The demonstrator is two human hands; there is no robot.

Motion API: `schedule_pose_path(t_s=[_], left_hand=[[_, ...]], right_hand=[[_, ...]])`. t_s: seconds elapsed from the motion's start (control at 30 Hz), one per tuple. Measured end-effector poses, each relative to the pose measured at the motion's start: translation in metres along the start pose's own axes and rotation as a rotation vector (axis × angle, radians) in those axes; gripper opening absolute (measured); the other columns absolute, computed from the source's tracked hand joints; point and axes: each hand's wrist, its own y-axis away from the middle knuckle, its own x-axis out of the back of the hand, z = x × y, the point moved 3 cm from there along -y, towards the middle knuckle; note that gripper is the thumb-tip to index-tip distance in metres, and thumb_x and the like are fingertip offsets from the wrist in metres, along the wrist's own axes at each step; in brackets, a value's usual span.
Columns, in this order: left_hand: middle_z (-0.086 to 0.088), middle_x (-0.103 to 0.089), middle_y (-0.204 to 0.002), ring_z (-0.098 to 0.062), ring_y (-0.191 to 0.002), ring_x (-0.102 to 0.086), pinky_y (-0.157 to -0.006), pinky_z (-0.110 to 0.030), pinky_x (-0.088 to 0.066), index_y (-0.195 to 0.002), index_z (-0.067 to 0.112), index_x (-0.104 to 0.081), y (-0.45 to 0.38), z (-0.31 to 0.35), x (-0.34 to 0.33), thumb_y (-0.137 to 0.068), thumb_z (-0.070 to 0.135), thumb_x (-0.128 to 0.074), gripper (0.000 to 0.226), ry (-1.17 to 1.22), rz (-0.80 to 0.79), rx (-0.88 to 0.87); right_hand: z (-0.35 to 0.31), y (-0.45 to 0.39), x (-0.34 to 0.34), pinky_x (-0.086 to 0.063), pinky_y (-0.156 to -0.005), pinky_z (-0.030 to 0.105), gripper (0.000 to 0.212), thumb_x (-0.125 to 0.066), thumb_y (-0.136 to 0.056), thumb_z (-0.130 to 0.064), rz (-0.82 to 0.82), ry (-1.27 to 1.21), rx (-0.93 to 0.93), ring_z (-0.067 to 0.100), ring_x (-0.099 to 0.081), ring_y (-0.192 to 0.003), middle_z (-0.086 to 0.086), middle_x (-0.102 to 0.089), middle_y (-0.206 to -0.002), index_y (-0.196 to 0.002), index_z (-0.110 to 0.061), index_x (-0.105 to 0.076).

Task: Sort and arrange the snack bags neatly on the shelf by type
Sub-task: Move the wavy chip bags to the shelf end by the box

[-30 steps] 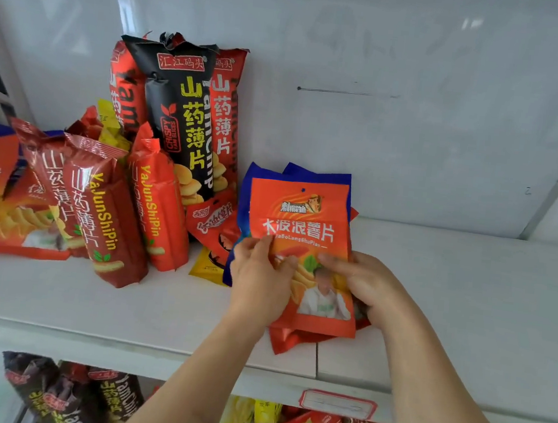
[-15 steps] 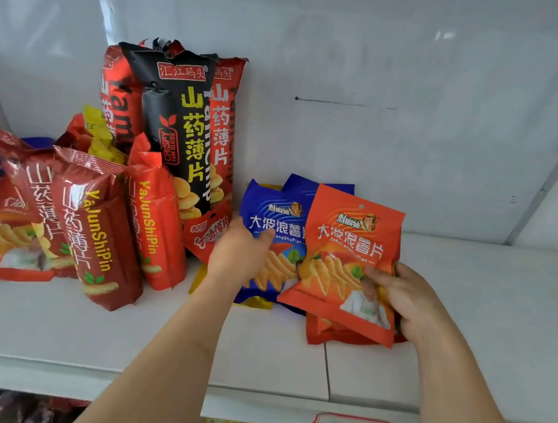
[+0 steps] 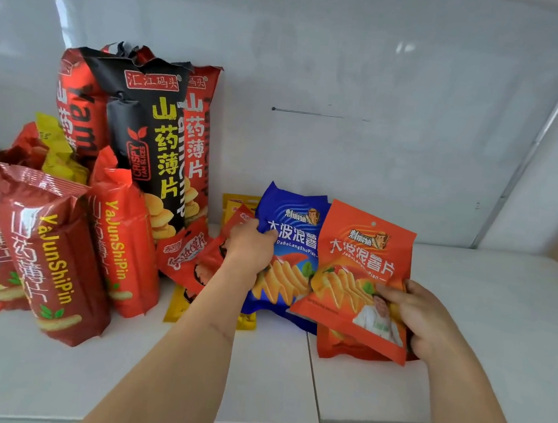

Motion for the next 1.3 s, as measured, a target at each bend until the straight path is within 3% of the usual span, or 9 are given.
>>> schedule_pose_path(t_s=[0.2, 0.33, 0.43, 0.53, 0.67, 0.8, 0.97, 1.17, 1.3], left_hand=[[-0.009, -0.067, -0.124, -0.028, -0.11, -0.067, -0.093, -0.045, -0.058, -0.13, 0.011, -0.057, -0.014, 0.005, -0.015, -0.095, 0.034, -0.065, 0.043, 0.038, -0.111, 0.064], [-0.012, -0.069, -0.116, -0.028, -0.105, -0.069, -0.092, -0.041, -0.057, -0.107, 0.008, -0.061, -0.013, 0.012, -0.018, -0.098, 0.026, -0.064, 0.02, 0.099, -0.166, 0.146], [-0.012, -0.071, -0.113, -0.027, -0.102, -0.07, -0.094, -0.042, -0.057, -0.092, 0.012, -0.058, -0.014, 0.013, -0.018, -0.096, 0.028, -0.067, 0.018, 0.11, -0.166, 0.176], [-0.013, -0.069, -0.115, -0.028, -0.105, -0.069, -0.091, -0.039, -0.057, -0.105, 0.009, -0.058, -0.016, 0.017, -0.019, -0.098, 0.031, -0.063, 0.023, 0.034, -0.152, 0.152], [-0.018, -0.062, -0.131, -0.036, -0.12, -0.062, -0.099, -0.046, -0.054, -0.132, 0.0, -0.056, -0.021, 0.028, -0.019, -0.102, 0.028, -0.054, 0.041, -0.035, -0.191, 0.089], [-0.013, -0.071, -0.12, -0.031, -0.107, -0.069, -0.098, -0.048, -0.055, -0.117, 0.005, -0.061, -0.029, 0.023, -0.022, -0.098, 0.032, -0.063, 0.033, 0.066, -0.239, 0.16], [-0.012, -0.074, -0.103, -0.028, -0.095, -0.073, -0.093, -0.046, -0.058, -0.099, 0.012, -0.062, -0.024, 0.021, -0.022, -0.092, 0.034, -0.071, 0.024, 0.107, -0.243, 0.209], [-0.011, -0.074, -0.107, -0.028, -0.098, -0.071, -0.094, -0.045, -0.057, -0.104, 0.009, -0.064, -0.008, 0.023, -0.021, -0.097, 0.022, -0.065, 0.015, 0.139, -0.278, 0.063], [-0.008, -0.074, -0.106, -0.025, -0.097, -0.072, -0.091, -0.045, -0.058, -0.1, 0.017, -0.062, 0.003, 0.017, -0.016, -0.096, 0.015, -0.066, 0.006, 0.179, -0.306, -0.017]], right_hand=[[0.0, 0.002, 0.002, -0.057, -0.088, 0.052, 0.019, -0.072, -0.089, -0.016, -0.026, -0.021, -0.04, 0.032, -0.075, -0.086, 0.011, -0.077, -0.095, -0.106, -0.013, -0.068], [0.001, 0.0, 0.002, -0.056, -0.09, 0.052, 0.021, -0.073, -0.088, -0.016, -0.034, -0.005, -0.051, 0.031, -0.075, -0.087, 0.01, -0.077, -0.096, -0.109, -0.012, -0.068], [0.001, -0.001, 0.002, -0.056, -0.09, 0.052, 0.021, -0.072, -0.089, -0.017, -0.039, 0.008, -0.052, 0.031, -0.075, -0.088, 0.009, -0.077, -0.097, -0.109, -0.013, -0.068], [0.001, -0.001, 0.002, -0.057, -0.089, 0.052, 0.022, -0.073, -0.088, -0.018, -0.04, 0.014, -0.051, 0.031, -0.075, -0.087, 0.009, -0.077, -0.096, -0.109, -0.013, -0.068], [0.0, 0.0, 0.003, -0.057, -0.087, 0.052, 0.022, -0.073, -0.088, -0.018, -0.031, 0.023, -0.044, 0.031, -0.075, -0.086, 0.009, -0.077, -0.094, -0.108, -0.011, -0.067], [0.001, 0.002, 0.002, -0.059, -0.082, 0.049, 0.021, -0.073, -0.089, -0.02, -0.039, 0.029, -0.051, 0.03, -0.075, -0.084, 0.009, -0.078, -0.093, -0.108, -0.013, -0.066], [0.002, -0.002, 0.002, -0.058, -0.085, 0.051, 0.023, -0.074, -0.087, -0.021, -0.043, 0.045, -0.048, 0.029, -0.075, -0.084, 0.007, -0.078, -0.093, -0.108, -0.014, -0.067], [0.003, -0.003, 0.001, -0.057, -0.089, 0.051, 0.024, -0.074, -0.088, -0.022, -0.063, 0.049, -0.039, 0.028, -0.075, -0.087, 0.006, -0.078, -0.095, -0.109, -0.014, -0.068], [0.0, 0.003, 0.002, -0.056, -0.09, 0.05, 0.026, -0.072, -0.09, -0.019, -0.092, -0.039, -0.039, 0.03, -0.075, -0.09, 0.014, -0.076, -0.101, -0.114, -0.01, -0.065]])
